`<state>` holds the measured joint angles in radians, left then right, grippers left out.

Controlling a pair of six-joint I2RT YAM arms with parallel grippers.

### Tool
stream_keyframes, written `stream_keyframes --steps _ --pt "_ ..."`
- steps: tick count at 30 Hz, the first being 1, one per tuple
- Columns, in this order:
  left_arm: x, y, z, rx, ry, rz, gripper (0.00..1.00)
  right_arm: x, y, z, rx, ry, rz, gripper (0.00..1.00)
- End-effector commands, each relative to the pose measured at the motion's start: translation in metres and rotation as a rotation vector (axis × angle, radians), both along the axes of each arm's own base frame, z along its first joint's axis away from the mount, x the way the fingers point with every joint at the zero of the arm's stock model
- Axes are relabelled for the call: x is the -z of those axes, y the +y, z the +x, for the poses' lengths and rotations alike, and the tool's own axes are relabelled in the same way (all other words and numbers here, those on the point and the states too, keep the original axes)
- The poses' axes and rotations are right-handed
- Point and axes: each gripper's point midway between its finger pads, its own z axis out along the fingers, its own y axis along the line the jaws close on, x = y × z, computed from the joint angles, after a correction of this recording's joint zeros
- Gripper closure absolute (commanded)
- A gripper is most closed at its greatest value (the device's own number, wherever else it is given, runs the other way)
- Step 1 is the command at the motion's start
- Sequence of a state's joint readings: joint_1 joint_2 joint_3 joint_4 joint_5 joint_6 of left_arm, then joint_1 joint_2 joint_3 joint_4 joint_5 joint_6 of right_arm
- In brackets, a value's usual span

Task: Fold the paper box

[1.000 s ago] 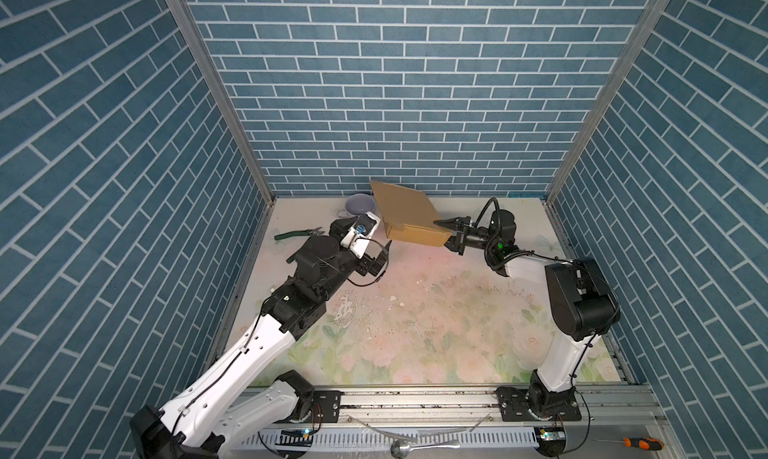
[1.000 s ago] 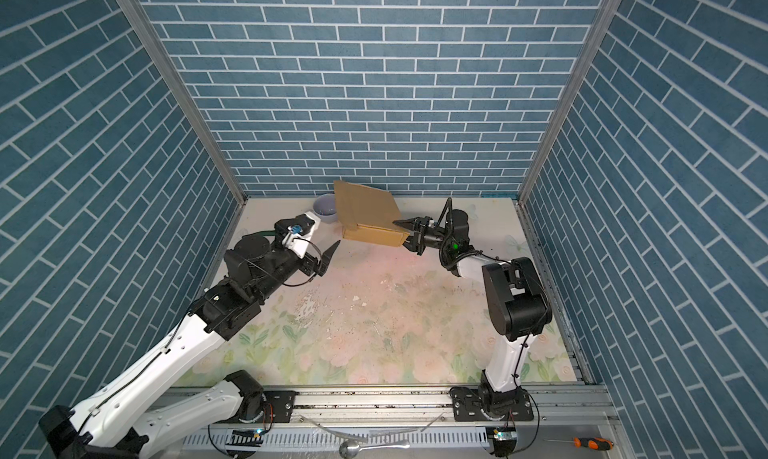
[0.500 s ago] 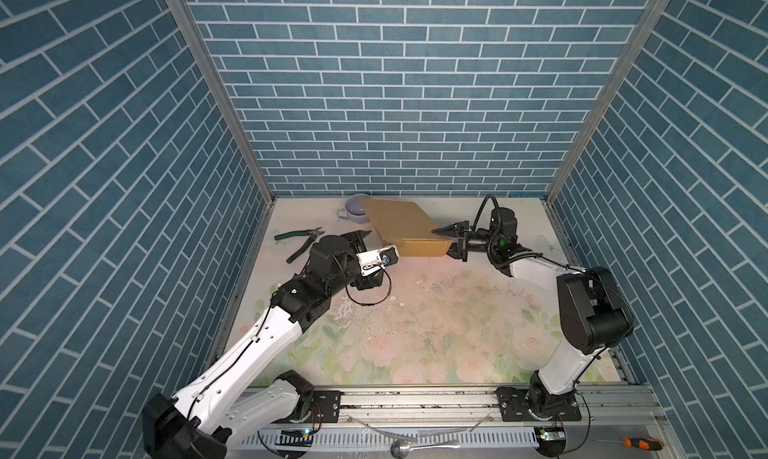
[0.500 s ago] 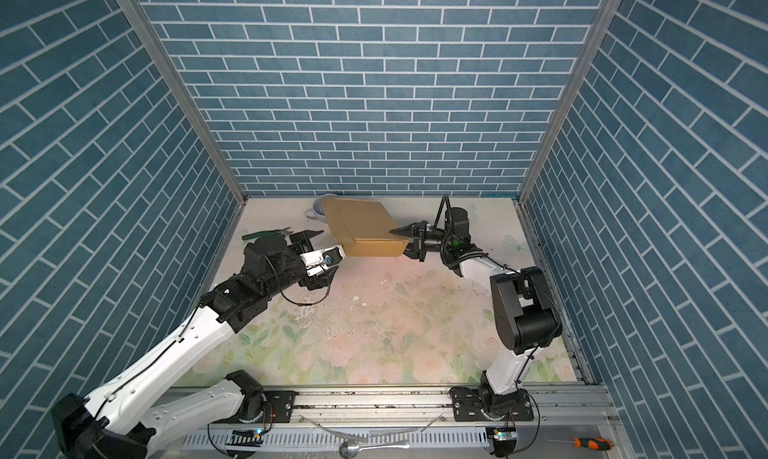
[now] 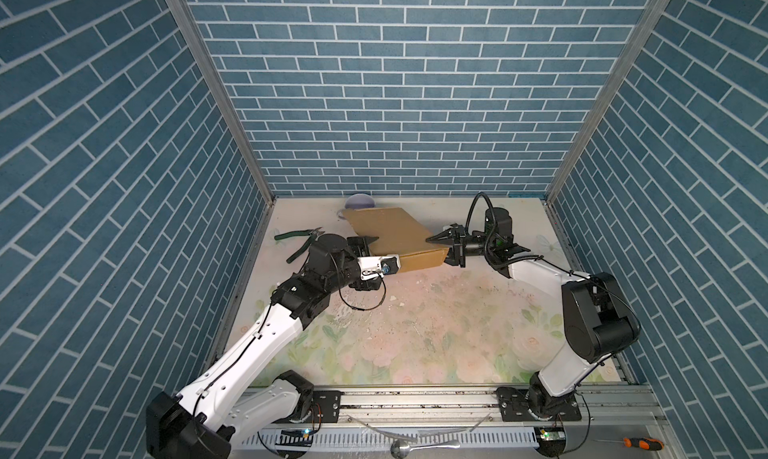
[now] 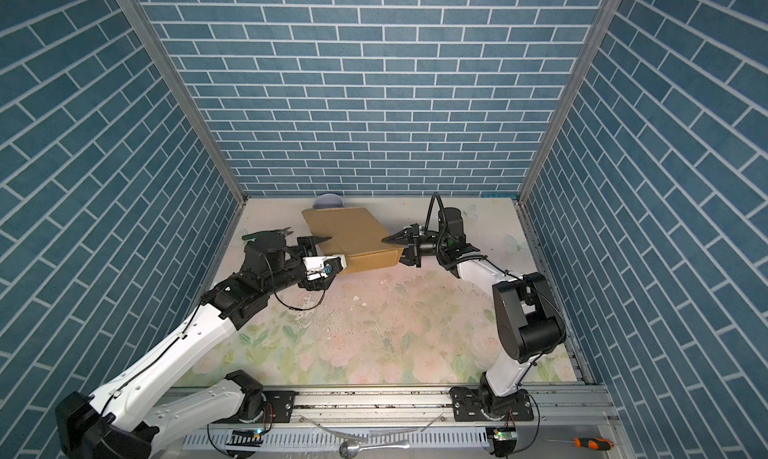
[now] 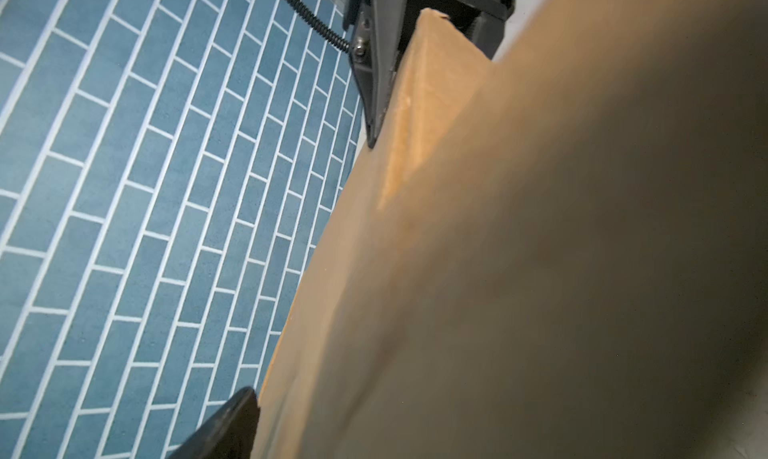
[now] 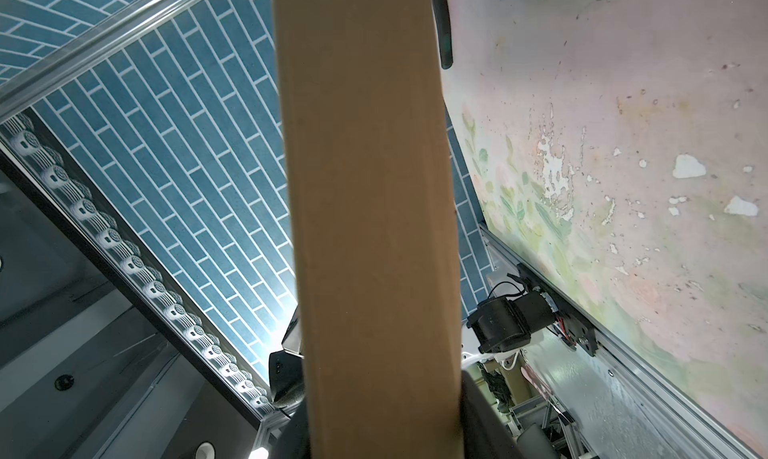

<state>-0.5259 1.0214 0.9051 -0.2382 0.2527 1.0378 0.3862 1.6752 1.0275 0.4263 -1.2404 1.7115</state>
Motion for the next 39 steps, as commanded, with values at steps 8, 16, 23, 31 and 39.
stream_keyframes --steps 8,16,23,31,39 --pt "-0.013 -0.002 -0.012 0.076 -0.155 0.006 0.46 -0.035 0.003 -0.033 -0.143 -0.135 0.040 0.64" --pt "-0.007 0.001 -0.018 0.070 -0.123 0.022 0.55 -0.042 -0.003 -0.014 -0.093 -0.152 0.036 0.32" --pt "0.015 0.007 -0.022 0.031 0.107 0.098 0.59 -0.016 -0.069 0.022 0.114 -0.123 -0.092 0.25" --pt "0.017 0.005 -0.052 -0.022 0.588 0.289 0.62 0.007 -0.118 0.040 0.189 -0.310 -0.444 0.31" --pt "0.053 -0.036 -0.034 -0.004 0.698 0.614 0.75 0.043 -0.133 0.038 0.186 -0.386 -0.578 0.37"
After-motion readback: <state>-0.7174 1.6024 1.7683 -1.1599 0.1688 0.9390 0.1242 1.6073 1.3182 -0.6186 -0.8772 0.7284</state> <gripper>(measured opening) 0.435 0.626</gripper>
